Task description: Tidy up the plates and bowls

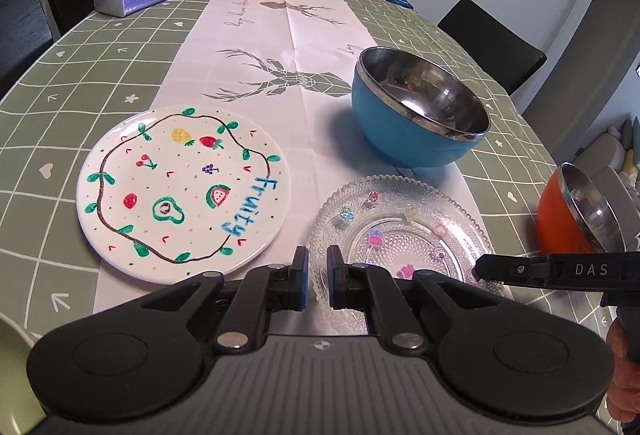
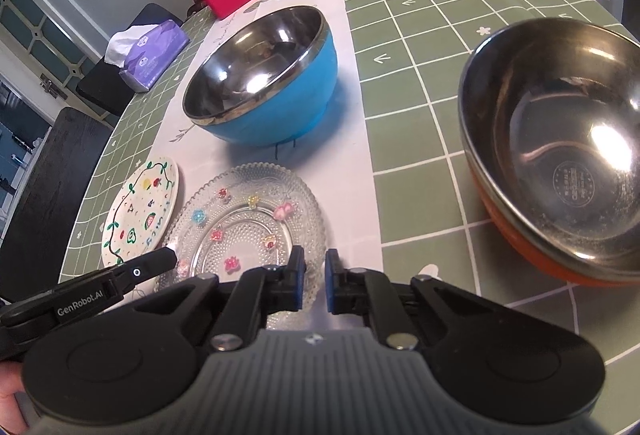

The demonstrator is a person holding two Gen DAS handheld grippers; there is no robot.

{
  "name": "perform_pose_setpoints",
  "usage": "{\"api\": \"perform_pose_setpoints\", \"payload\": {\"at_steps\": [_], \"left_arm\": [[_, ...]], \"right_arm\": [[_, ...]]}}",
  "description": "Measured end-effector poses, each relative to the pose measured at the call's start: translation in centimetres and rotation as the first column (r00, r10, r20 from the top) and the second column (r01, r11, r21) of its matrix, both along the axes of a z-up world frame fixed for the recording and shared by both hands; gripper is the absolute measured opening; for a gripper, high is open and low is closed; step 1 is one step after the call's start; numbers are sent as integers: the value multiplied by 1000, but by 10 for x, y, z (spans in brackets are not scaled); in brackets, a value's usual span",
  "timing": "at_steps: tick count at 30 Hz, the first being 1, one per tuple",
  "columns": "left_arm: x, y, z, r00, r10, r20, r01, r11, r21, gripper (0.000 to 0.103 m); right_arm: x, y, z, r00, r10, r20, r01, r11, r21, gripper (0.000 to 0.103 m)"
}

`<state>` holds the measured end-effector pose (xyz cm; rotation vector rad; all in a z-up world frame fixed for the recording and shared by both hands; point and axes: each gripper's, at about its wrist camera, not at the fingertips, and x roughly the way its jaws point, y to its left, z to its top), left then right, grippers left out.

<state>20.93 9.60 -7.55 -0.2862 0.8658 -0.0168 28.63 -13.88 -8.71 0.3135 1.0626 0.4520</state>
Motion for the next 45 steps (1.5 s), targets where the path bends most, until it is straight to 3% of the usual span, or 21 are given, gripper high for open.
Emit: {"api": "perform_pose_setpoints", "payload": {"at_steps": [28, 45], "left_arm": [[-64, -17, 43, 999, 45, -3, -45, 998, -37, 8], [-127, -71, 40, 998, -52, -25, 48, 989, -141, 9]], "right_arm": [[-63, -22, 42, 1000, -11, 6, 11, 1000, 24, 7], [-146, -93, 44, 996, -83, 18, 83, 996, -6, 8]]}}
